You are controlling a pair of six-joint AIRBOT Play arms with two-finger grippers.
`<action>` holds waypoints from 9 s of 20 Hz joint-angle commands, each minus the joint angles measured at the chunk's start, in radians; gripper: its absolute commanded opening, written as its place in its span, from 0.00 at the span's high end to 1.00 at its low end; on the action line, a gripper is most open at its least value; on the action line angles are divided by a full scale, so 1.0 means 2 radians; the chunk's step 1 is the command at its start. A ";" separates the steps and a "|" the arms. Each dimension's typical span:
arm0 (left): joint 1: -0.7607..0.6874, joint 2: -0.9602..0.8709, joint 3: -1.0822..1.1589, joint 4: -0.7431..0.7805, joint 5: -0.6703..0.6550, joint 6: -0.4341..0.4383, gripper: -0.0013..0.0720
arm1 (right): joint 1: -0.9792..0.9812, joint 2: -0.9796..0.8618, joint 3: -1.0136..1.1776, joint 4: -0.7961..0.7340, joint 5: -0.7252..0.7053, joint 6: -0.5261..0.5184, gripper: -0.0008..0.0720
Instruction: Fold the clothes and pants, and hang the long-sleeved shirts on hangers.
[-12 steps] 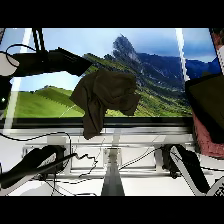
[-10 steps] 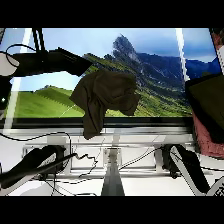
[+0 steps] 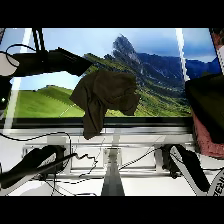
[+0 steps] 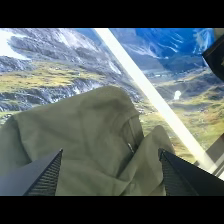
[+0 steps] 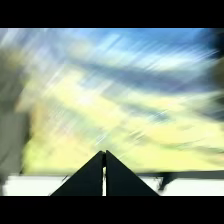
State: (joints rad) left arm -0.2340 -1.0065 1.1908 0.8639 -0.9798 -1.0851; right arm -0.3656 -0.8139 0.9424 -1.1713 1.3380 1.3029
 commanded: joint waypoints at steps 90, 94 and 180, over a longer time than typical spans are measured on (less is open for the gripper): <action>0.233 0.131 0.054 -0.054 -0.017 0.039 0.97 | 0.113 0.003 0.246 -0.010 -0.207 0.008 0.97; 0.314 0.198 0.054 -0.054 0.096 0.039 0.97 | 0.105 0.052 0.284 -0.019 -0.207 0.007 0.97; 0.417 -0.167 -0.197 0.070 -0.151 0.056 0.21 | 0.067 -0.248 -0.111 0.219 -0.207 -0.103 0.97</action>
State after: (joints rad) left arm 0.5991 -1.3205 0.8196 1.0637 -1.3109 -1.0218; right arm -0.2352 -1.3098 0.6838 -0.7303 0.8768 1.1011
